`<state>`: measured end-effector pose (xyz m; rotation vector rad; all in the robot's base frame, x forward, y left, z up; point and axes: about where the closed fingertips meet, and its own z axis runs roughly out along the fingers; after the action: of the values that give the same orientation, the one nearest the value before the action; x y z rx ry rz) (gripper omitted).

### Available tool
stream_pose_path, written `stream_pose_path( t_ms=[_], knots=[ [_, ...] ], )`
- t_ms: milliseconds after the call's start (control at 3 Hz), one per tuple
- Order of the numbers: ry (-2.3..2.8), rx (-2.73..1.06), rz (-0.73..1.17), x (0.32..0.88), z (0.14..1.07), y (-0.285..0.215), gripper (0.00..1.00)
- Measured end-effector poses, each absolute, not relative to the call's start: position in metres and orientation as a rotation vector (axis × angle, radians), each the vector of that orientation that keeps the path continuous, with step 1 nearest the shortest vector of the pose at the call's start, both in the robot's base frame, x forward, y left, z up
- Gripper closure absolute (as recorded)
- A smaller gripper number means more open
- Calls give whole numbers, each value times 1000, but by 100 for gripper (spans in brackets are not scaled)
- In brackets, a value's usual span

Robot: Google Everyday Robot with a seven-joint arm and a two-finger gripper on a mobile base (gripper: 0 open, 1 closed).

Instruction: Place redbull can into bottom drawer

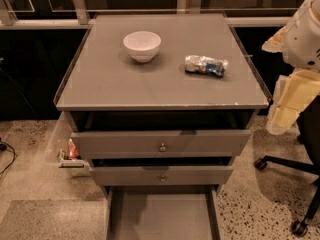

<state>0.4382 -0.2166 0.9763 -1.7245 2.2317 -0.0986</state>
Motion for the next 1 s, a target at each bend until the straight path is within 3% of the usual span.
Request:
stream_pose_path(
  t_ms=[667, 1000],
  knots=[
    [2212, -1714, -131, 445, 974, -215, 0],
    [2151, -1711, -159, 474, 961, -205, 0]
  ],
)
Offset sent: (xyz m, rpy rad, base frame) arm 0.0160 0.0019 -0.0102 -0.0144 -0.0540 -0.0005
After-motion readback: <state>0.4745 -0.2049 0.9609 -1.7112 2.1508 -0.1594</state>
